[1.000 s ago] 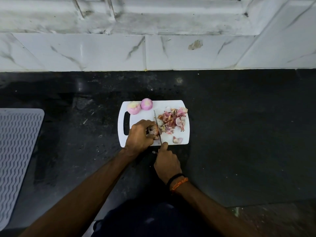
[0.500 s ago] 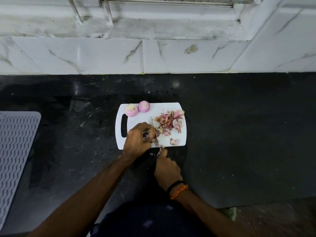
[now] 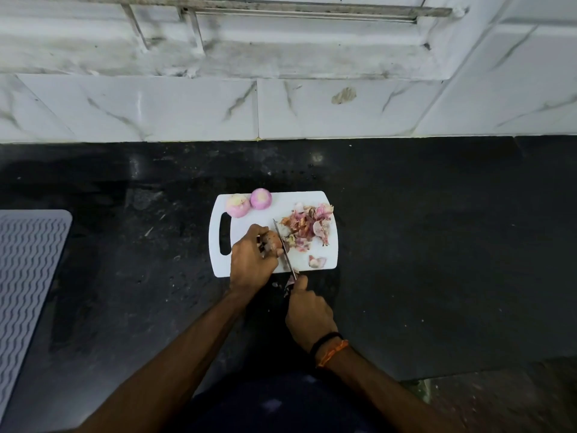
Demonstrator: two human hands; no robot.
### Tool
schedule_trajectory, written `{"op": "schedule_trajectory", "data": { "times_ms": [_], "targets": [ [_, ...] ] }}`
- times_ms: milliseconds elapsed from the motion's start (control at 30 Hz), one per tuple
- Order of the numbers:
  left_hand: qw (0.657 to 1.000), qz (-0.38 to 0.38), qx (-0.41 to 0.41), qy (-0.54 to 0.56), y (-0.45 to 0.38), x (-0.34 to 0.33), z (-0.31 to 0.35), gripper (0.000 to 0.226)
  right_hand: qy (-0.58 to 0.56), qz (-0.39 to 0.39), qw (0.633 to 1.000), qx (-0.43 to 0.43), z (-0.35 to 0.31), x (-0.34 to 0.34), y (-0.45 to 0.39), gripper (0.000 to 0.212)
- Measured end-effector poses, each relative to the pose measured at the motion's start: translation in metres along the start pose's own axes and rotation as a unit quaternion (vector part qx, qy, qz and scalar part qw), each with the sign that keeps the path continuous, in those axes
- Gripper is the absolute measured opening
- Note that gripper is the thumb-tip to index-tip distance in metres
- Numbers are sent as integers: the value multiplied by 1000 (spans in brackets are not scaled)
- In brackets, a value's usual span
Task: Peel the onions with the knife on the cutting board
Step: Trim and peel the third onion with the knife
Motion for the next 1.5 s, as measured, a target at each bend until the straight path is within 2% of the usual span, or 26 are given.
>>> {"op": "schedule_trajectory", "data": {
  "times_ms": [100,200,300,400,533,633,700,800,967,1033,1100,1167,1233,1333,1400,1500],
  "targets": [
    [998,10,4,67,-3,3,1,38,-13,-4,1000,-4,3,0,0,24],
    [977,27,43,205,-9,11,4,36,-40,-19,999,-16,5,-1,-1,24],
    [925,17,107,365,-18,17,-2,42,-76,-20,997,-24,8,1,-1,21],
    [850,-47,166,497,-19,14,-4,44,-107,0,994,-36,15,4,-2,16],
    [779,-89,216,582,-8,14,-7,46,-95,25,995,-21,22,10,-5,31],
    [742,-87,234,622,-2,12,-12,49,-98,71,993,-9,26,22,-6,45],
    [725,-82,237,641,0,13,-13,56,-109,98,989,7,26,32,-7,43],
    [714,-92,236,653,2,11,-9,55,-126,118,985,27,27,39,-10,37],
    [701,-112,241,662,4,5,-4,41,-133,132,982,12,35,46,-17,24],
    [695,-115,247,666,5,3,-1,42,-169,144,975,12,39,51,-16,21],
    [690,-121,251,668,6,3,2,44,-310,126,942,21,40,52,-13,22],
    [690,-136,252,665,8,2,6,39,-448,91,889,30,34,55,-12,27],
    [694,-149,251,659,11,1,12,36,-510,69,856,51,28,62,-16,33],
    [695,-157,254,654,14,-3,14,34,-550,38,830,79,17,73,-23,35],
    [698,-158,257,650,15,-6,12,32,-551,28,828,97,12,80,-23,37],
    [714,-169,237,637,13,-7,9,30,-520,31,847,104,7,89,-22,50]
  ]
}}
Point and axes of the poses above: each hand's wrist, its own y-axis away from the middle knuckle, its own x-axis out of the back of the hand, z = x × y, the point moved 7 cm from there along -y, towards the middle knuckle, and after that the axes turned 3 degrees about x, right-handed, at the moved point
